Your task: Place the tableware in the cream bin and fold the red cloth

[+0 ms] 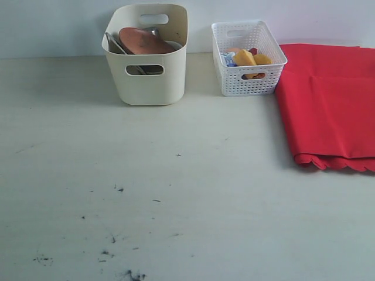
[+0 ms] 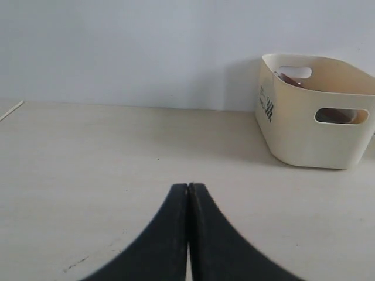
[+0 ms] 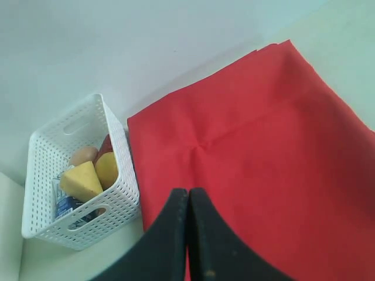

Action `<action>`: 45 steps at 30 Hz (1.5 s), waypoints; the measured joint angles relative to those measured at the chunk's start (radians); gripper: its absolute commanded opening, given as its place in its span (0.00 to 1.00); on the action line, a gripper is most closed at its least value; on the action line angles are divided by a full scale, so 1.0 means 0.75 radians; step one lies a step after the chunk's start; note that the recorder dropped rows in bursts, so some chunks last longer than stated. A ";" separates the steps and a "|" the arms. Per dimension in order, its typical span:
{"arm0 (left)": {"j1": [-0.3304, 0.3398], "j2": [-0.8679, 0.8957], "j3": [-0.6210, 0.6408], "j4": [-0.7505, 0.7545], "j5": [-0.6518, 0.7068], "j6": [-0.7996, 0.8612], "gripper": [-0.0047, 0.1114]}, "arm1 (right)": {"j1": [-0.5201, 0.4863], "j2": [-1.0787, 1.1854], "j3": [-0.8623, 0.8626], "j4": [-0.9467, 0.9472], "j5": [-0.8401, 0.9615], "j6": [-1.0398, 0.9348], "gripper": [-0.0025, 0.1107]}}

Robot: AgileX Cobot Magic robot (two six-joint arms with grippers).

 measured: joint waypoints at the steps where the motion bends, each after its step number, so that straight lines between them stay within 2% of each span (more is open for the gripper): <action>1: 0.000 0.000 0.000 -0.001 0.011 0.002 0.05 | 0.000 0.000 0.000 0.000 0.000 0.000 0.02; 20: 0.000 0.000 0.000 -0.003 0.042 0.005 0.05 | 0.000 0.000 0.000 0.000 -0.017 0.000 0.02; 24: 0.000 0.000 0.000 -0.003 0.042 0.005 0.05 | 0.000 0.000 0.000 0.061 -0.034 0.054 0.02; 29: 0.000 0.000 0.000 -0.003 0.043 0.005 0.05 | 0.000 0.000 0.000 0.082 0.117 0.014 0.02; 34: 0.000 0.000 0.000 -0.003 0.043 0.005 0.05 | 0.000 -0.001 0.003 0.102 0.379 -0.018 0.02; 39: 0.000 0.000 0.000 -0.003 0.043 0.007 0.05 | 0.000 -0.024 0.042 0.217 0.516 -0.198 0.02; 45: 0.000 0.000 0.000 -0.003 0.043 0.007 0.05 | 0.000 -0.152 0.176 0.450 0.424 -0.467 0.02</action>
